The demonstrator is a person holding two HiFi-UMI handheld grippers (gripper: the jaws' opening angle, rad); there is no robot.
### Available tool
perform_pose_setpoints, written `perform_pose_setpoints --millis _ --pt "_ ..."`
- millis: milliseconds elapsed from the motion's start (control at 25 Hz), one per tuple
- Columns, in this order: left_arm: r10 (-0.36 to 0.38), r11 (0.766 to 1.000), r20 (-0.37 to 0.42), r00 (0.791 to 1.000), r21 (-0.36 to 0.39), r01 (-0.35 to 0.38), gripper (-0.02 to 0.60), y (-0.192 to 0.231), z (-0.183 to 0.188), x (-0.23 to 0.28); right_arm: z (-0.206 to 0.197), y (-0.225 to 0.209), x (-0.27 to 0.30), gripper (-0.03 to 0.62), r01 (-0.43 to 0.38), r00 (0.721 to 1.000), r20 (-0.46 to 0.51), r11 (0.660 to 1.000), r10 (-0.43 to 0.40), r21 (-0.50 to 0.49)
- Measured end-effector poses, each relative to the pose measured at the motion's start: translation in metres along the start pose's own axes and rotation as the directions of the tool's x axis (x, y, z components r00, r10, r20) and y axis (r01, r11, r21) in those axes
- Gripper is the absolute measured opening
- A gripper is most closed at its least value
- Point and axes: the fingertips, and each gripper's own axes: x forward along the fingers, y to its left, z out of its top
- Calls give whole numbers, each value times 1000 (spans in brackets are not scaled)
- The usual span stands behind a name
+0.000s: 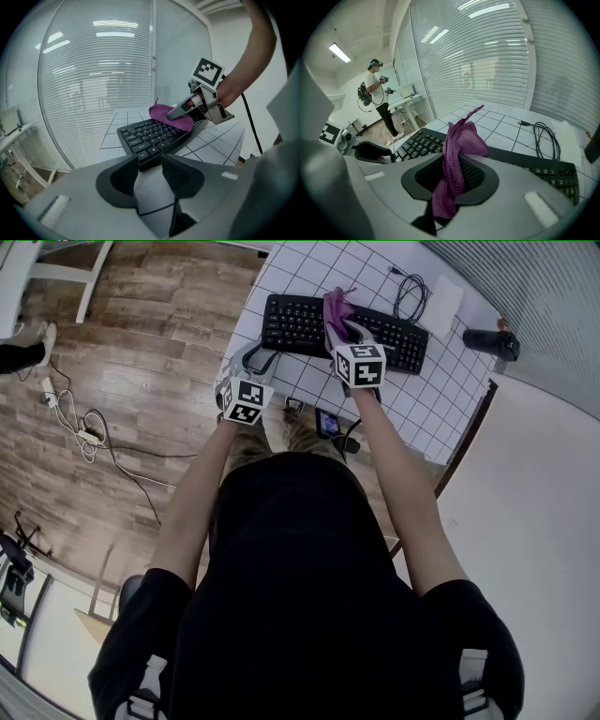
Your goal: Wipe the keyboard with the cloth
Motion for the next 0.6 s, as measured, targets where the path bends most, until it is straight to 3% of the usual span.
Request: perform_pose_setpoints --millis 600 --pt "-4 1000 4 1000 5 4 158 -2 0 0 8 27 15 101 -37 999 -6 999 37 -22"
